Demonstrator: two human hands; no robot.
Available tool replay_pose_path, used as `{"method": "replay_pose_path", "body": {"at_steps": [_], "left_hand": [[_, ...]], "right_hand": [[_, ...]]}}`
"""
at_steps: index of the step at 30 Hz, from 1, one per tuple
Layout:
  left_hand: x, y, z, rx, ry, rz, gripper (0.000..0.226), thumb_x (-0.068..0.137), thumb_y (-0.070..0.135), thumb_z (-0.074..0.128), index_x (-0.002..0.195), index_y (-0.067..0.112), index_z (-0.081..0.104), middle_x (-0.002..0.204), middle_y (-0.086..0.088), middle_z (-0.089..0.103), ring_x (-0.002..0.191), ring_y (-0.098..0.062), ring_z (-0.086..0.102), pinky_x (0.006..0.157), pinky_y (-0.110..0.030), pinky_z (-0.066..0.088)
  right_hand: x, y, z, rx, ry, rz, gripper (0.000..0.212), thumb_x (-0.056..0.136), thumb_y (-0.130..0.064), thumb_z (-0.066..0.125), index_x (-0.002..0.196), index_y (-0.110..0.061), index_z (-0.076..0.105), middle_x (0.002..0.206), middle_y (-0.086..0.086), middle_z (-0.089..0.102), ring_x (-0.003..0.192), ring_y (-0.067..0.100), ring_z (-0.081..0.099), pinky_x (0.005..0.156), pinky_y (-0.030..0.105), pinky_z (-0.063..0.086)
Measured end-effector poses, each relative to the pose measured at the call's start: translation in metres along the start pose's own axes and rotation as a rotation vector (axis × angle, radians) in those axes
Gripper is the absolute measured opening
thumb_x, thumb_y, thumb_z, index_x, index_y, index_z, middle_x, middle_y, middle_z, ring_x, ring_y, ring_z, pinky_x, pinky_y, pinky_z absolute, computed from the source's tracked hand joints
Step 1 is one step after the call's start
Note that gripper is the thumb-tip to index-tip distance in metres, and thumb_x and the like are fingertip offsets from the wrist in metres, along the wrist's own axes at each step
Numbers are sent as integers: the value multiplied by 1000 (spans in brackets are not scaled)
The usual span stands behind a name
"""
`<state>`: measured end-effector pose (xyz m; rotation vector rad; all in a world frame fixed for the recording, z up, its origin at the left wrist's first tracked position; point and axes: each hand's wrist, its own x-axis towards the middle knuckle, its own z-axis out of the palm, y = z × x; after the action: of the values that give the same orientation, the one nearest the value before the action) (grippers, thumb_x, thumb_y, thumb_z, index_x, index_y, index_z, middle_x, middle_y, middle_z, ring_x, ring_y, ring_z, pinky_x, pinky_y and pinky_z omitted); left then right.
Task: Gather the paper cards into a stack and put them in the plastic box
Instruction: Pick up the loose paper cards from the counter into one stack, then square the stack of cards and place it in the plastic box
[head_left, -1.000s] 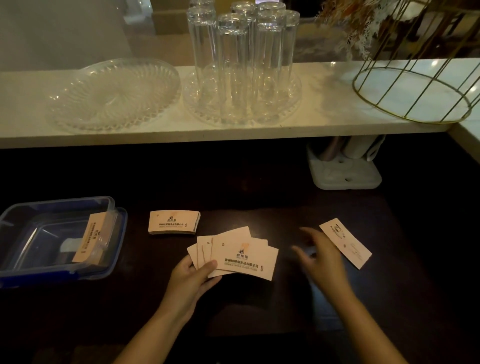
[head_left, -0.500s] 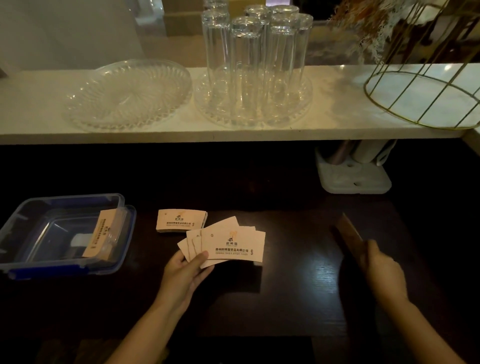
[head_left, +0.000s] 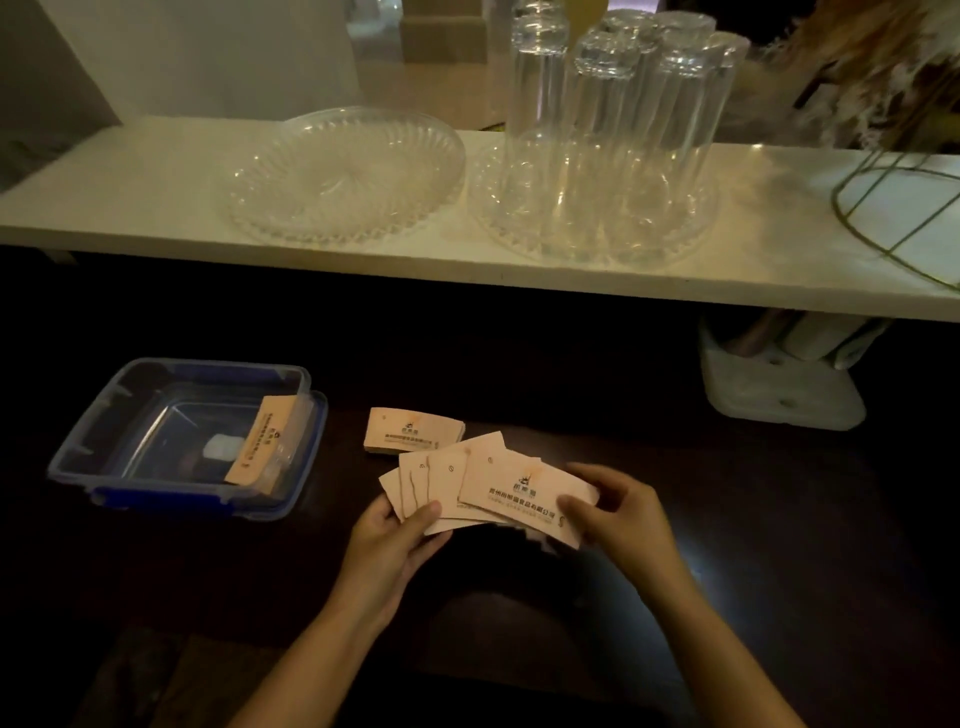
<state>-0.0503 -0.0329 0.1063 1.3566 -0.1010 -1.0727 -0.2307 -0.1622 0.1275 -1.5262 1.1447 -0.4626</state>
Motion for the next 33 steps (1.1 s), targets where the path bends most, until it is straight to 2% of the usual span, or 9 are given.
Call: {"method": "replay_pose_path", "body": {"at_steps": [3, 6, 10, 12, 15, 20, 24, 30, 33], "left_hand": [[-1, 1, -6, -13, 12, 10, 23, 83, 0, 57, 101, 15, 59, 98, -5, 70, 94, -17, 66, 66, -23, 57], [-2, 3, -11, -5, 11, 9, 25, 83, -1, 57, 103, 14, 59, 98, -6, 71, 91, -17, 68, 66, -25, 58], [-2, 6, -21, -5, 39, 11, 29, 82, -5, 56, 106, 11, 59, 100, -10, 70, 92, -20, 67, 63, -26, 59], [0, 8, -28, -13, 54, 8, 28, 82, -6, 55, 104, 12, 59, 99, -10, 70, 93, -21, 66, 64, -27, 60], [4, 13, -42, 28, 39, -21, 29, 83, -5, 55, 104, 14, 59, 98, -9, 71, 95, -22, 66, 66, -28, 60], [20, 23, -57, 224, 56, -63, 32, 83, -2, 57, 108, 18, 58, 103, -4, 68, 97, -18, 64, 71, -29, 56], [55, 43, -56, 426, 127, -31, 28, 81, 2, 61, 105, 16, 57, 106, -5, 65, 97, -18, 63, 74, -27, 54], [114, 66, -46, 635, 63, -17, 33, 85, 4, 57, 118, 4, 56, 119, -15, 63, 108, -27, 60, 91, -37, 50], [132, 66, -46, 784, 56, 1, 33, 85, 7, 57, 118, 2, 57, 120, -17, 63, 110, -28, 60, 86, -31, 47]], "right_hand": [[8, 3, 19, -113, 12, 21, 56, 73, -10, 73, 124, -20, 52, 93, 7, 65, 87, 22, 65, 70, 29, 58], [11, 2, 40, -139, -1, 6, 69, 71, -12, 76, 131, -21, 43, 90, 9, 61, 81, 22, 60, 74, 35, 55], [15, 7, 67, -120, 9, -16, 80, 69, -12, 77, 135, -27, 34, 120, 7, 43, 103, 21, 50, 90, 38, 50], [16, 9, 74, 140, -96, 98, 78, 75, -10, 72, 136, -32, 29, 128, 8, 45, 106, 23, 56, 85, 41, 55], [18, 9, 84, 443, -230, 226, 57, 82, -4, 62, 126, -34, 44, 115, 10, 60, 94, 25, 67, 73, 40, 59], [26, 6, 108, 348, -190, 224, 38, 83, 1, 58, 112, -23, 56, 102, 6, 67, 88, 21, 69, 71, 42, 60], [50, -3, 126, 319, -87, 216, 34, 83, -3, 59, 110, -22, 54, 107, 8, 63, 87, 21, 68, 64, 37, 61], [99, -14, 145, 199, 47, 225, 46, 79, -4, 63, 121, -14, 45, 118, 14, 59, 90, 23, 64, 63, 28, 56], [111, -13, 151, 125, 59, 244, 51, 80, -5, 63, 126, -10, 40, 123, 15, 56, 93, 24, 62, 65, 27, 54]]}}
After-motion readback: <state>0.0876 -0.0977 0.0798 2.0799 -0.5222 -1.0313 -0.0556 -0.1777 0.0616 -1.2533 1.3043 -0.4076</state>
